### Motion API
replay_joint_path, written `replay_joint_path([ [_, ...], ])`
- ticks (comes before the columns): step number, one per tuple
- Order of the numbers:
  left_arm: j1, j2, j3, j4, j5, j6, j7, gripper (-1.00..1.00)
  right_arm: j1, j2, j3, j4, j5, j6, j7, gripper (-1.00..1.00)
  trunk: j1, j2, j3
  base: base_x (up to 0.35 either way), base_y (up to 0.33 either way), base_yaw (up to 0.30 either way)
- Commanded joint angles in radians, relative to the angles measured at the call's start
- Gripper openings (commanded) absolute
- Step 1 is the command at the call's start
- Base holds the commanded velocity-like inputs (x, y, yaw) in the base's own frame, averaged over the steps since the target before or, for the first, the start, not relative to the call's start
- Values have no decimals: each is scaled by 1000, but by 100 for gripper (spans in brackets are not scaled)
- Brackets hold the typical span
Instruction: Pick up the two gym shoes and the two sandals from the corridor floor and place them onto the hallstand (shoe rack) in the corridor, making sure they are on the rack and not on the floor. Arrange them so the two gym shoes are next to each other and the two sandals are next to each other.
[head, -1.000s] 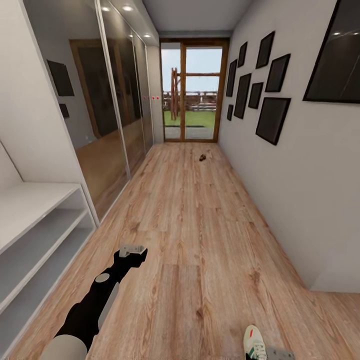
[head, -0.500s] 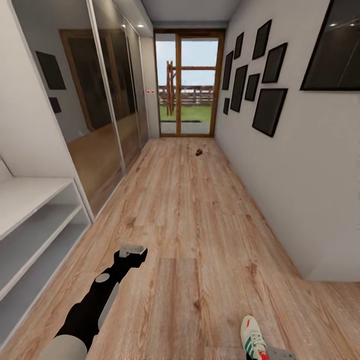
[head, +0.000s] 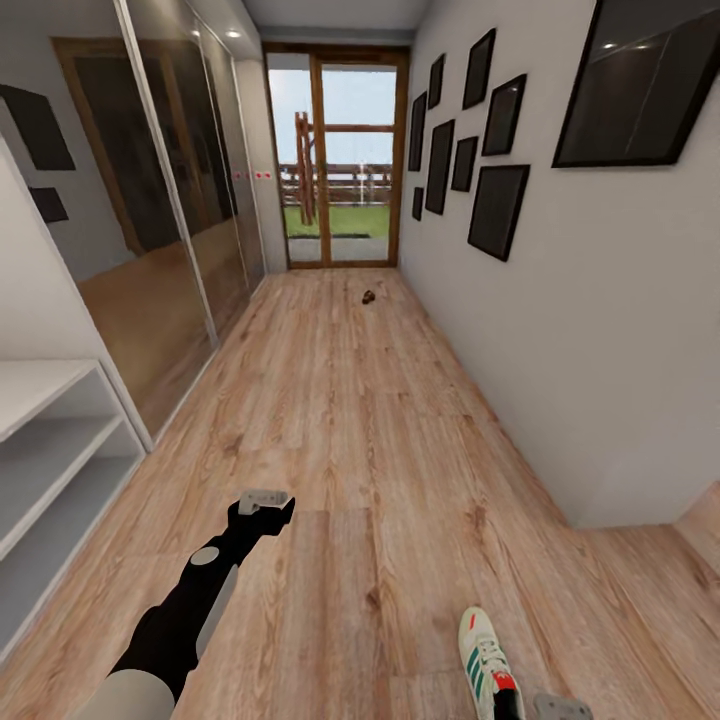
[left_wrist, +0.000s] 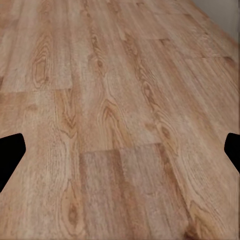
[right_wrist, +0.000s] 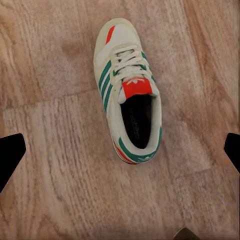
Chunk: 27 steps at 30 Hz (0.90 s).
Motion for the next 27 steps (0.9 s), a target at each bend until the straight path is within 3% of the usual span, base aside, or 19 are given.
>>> replay_joint_path([
  [1,0,0,1,-2,1,6,-4,100,0,0,0,-2,-1,5,0,100,0,0,-1,0,0,-118],
  [21,-1,0,1,-2,1,6,-4,100,0,0,1,-3,-1,5,-4,100,0,0,-2,0,0,-12],
  [27,-1,0,1,-2,1,6,-4,100,0,0,0,-3,0,5,-4,100,0,0,-3,0,0,-142],
])
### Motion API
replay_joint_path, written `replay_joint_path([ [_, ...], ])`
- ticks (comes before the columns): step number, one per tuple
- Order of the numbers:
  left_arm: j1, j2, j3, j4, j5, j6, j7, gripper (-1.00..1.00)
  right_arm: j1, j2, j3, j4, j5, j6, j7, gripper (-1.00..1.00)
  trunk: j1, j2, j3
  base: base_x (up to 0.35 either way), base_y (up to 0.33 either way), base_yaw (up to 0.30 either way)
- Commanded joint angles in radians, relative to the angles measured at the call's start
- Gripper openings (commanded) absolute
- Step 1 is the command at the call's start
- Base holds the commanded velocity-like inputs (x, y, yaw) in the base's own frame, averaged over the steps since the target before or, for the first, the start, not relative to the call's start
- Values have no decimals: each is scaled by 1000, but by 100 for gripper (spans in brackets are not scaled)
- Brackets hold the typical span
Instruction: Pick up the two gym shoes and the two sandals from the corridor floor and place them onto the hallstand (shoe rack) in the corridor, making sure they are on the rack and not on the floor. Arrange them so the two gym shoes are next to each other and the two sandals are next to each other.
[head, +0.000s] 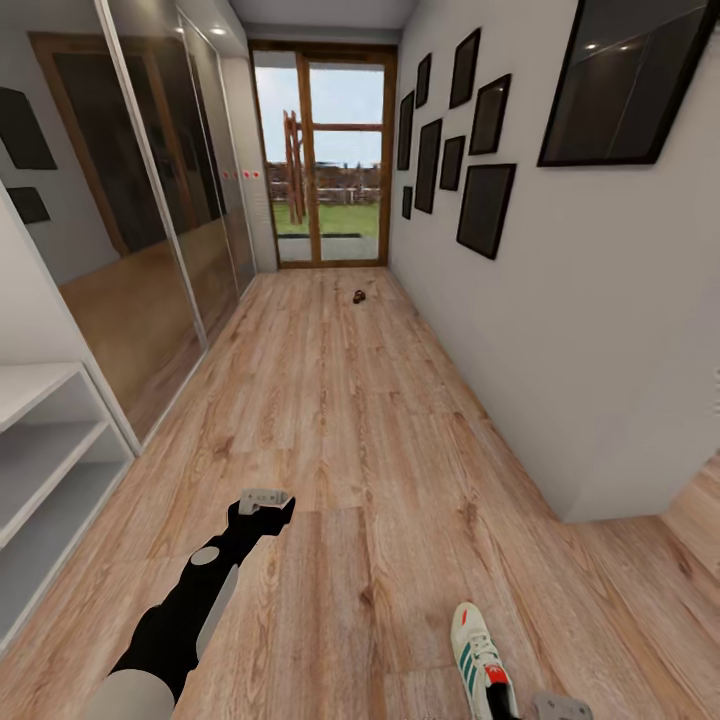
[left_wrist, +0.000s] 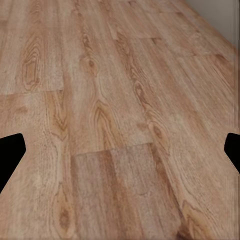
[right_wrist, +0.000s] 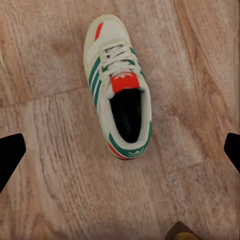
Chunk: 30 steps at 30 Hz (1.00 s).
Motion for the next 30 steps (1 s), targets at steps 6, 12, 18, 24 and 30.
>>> replay_joint_path([
  [6,0,0,1,-2,1,6,-4,100,0,0,0,-3,0,5,-1,100,4,-7,-6,0,0,-230],
  [12,0,0,1,-2,1,6,-4,100,0,0,0,-3,0,5,-2,100,27,-49,-26,0,0,-65],
  [18,0,0,1,-2,1,6,-4,100,-1,0,0,-3,0,6,-2,100,50,-91,-47,0,0,-14],
  [24,0,0,1,-2,1,6,-4,100,0,0,0,-3,0,6,-2,100,73,-133,-73,0,0,-3],
  [30,0,0,1,-2,1,6,-4,100,-1,0,0,-3,0,5,-2,100,96,-175,-102,0,0,0],
])
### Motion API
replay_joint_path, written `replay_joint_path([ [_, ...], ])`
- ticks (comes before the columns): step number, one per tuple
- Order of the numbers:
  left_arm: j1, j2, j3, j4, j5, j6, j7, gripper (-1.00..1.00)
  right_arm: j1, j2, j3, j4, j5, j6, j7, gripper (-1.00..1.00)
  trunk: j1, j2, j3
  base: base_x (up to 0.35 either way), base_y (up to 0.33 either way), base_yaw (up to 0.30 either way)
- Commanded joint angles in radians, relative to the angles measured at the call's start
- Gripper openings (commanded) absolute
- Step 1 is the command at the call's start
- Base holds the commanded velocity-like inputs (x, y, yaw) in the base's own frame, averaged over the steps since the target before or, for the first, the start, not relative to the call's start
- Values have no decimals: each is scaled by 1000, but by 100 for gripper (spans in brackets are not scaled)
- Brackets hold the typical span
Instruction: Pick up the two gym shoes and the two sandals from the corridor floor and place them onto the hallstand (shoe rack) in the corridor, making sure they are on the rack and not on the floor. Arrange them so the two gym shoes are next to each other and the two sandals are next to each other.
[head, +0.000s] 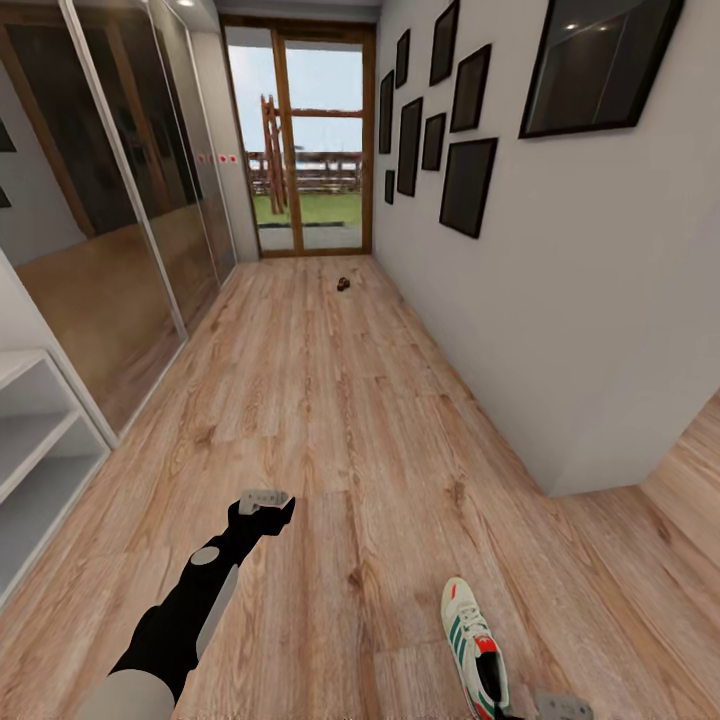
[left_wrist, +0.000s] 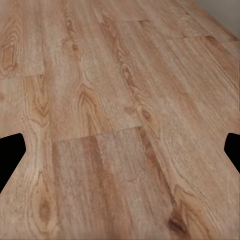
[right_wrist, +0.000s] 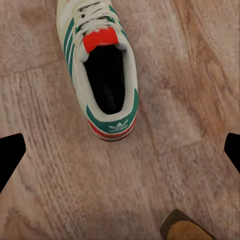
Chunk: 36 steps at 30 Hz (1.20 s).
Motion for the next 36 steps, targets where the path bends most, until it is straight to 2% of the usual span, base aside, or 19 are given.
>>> replay_joint_path([
  [1,0,0,1,-2,1,6,-4,100,0,0,0,-2,-1,5,-1,100,4,-8,-6,0,0,0],
  [9,0,-1,1,-2,0,6,-4,100,0,-1,3,-1,4,4,2,100,34,-64,-44,0,0,0],
  [22,-1,0,3,-2,-2,5,-3,100,-1,-4,3,-13,7,4,4,100,34,-64,-54,0,0,0],
  [34,-1,-1,3,-2,-3,5,-2,100,-1,-4,3,-35,8,5,4,100,80,-148,-95,0,0,0],
  [36,-1,-1,3,-3,-4,4,-2,100,-1,-4,3,-38,8,5,4,100,80,-148,-98,0,0,0],
])
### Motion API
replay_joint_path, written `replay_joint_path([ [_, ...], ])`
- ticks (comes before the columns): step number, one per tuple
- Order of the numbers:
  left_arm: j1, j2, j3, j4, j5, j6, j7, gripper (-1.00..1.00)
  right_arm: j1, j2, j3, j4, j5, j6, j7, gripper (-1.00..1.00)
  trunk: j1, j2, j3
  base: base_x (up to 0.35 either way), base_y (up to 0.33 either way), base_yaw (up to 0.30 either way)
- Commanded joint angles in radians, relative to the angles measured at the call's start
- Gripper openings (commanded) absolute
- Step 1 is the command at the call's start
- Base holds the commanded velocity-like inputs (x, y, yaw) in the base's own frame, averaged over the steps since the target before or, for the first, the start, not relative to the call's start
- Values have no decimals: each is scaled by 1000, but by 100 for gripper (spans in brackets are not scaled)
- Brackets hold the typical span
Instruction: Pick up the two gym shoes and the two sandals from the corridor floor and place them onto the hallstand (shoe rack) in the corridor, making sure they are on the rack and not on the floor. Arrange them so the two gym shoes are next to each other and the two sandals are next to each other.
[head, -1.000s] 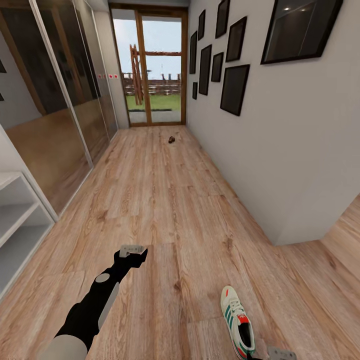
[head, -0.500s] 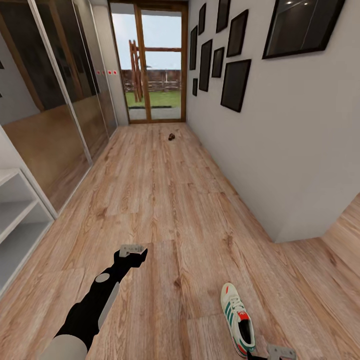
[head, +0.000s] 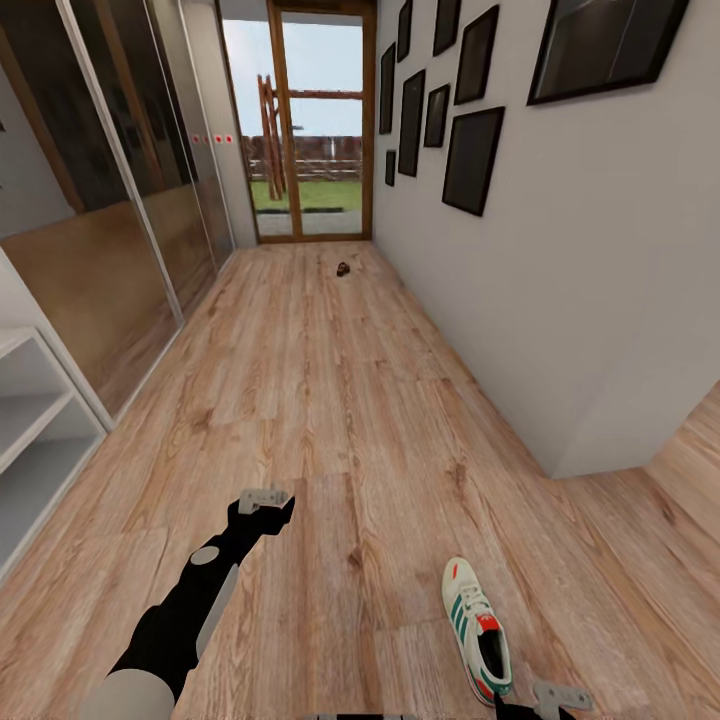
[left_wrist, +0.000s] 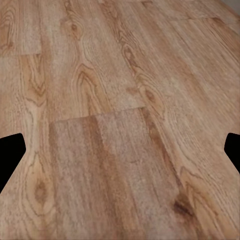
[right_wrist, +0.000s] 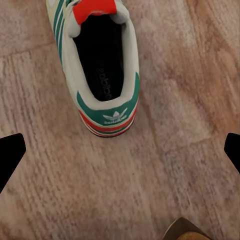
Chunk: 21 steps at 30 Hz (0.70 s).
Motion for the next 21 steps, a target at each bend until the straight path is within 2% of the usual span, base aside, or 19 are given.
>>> replay_joint_path([
  [1,0,0,2,-2,0,5,-3,100,0,0,0,-13,0,6,-1,100,0,0,-2,0,0,0],
  [12,-2,-1,2,-12,0,4,-3,100,0,0,-1,-133,0,14,-2,100,0,0,-12,0,0,0],
  [18,-2,-1,2,-14,0,1,-3,100,0,1,0,-162,0,18,-3,100,0,0,-12,0,0,0],
  [21,-2,-1,2,-14,0,-4,-3,100,0,3,0,-167,0,17,-3,100,0,0,-12,180,0,0],
])
